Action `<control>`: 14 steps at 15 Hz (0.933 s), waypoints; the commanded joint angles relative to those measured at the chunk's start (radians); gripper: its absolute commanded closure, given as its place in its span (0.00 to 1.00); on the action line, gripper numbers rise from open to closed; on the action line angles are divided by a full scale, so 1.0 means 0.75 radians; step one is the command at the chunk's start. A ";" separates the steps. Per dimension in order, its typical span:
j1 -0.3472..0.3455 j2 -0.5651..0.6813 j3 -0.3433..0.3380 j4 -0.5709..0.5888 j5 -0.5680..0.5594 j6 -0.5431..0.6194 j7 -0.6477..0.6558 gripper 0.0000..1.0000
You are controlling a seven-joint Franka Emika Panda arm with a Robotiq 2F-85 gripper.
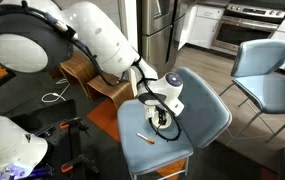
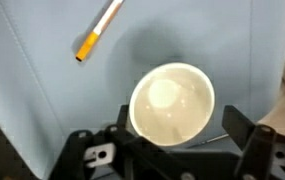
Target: Move the bowl forward
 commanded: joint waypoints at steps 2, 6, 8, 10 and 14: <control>-0.071 0.159 0.060 0.136 0.047 -0.047 -0.079 0.00; -0.107 0.260 0.076 0.220 0.048 -0.048 -0.084 0.00; -0.128 0.302 0.092 0.260 0.056 -0.055 -0.090 0.00; -0.146 0.343 0.108 0.296 0.062 -0.062 -0.089 0.00; -0.168 0.418 0.127 0.374 0.060 -0.082 -0.098 0.19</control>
